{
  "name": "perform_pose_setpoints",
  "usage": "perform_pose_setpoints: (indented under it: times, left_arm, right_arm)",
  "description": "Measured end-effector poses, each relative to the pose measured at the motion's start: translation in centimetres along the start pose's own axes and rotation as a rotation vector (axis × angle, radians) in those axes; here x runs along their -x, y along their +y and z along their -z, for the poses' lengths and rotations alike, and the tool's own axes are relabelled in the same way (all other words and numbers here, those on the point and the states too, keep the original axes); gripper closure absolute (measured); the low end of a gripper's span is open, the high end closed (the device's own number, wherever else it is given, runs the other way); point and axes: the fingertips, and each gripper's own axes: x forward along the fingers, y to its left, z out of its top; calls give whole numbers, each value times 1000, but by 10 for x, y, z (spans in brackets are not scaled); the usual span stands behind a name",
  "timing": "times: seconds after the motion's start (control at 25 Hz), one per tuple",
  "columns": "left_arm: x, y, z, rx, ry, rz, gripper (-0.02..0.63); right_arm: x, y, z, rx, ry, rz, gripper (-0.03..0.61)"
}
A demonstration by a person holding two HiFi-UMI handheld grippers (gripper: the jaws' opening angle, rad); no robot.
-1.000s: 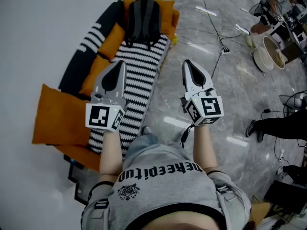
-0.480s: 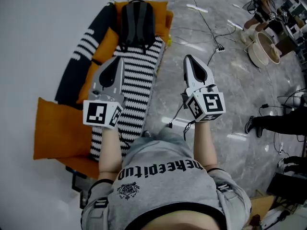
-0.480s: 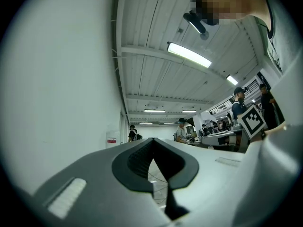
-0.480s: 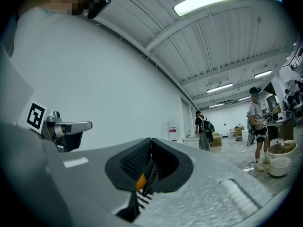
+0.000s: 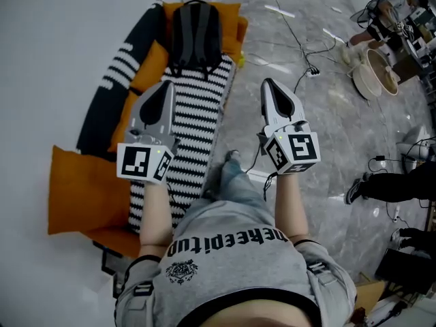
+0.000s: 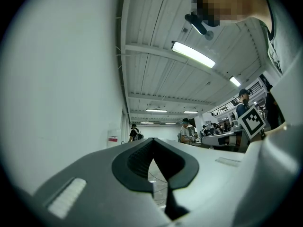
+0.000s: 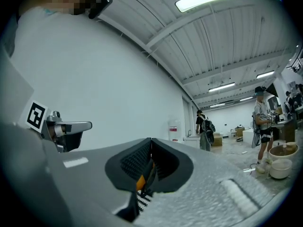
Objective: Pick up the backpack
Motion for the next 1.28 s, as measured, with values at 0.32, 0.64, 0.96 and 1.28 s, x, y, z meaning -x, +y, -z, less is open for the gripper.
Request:
perform_pose_setpoints:
  times: [0.32,0.64,0.96,1.28]
  left_arm:
    - [-44,32,18,-13,18,-30,603]
    - [-110,49,31,-22,24,-61,604]
    - [-180,47,40,-35,20,-77,606]
    - [-249,34,50,-45,2,-83,603]
  right_arm:
    - [-58,-22,14,-14,7,-30,574]
    - [-119,-65,16,-14,7,-74,574]
    - [-167,-114,17,-19,7,-131,574]
    - [-202,-164,21,-26,4,-180,574]
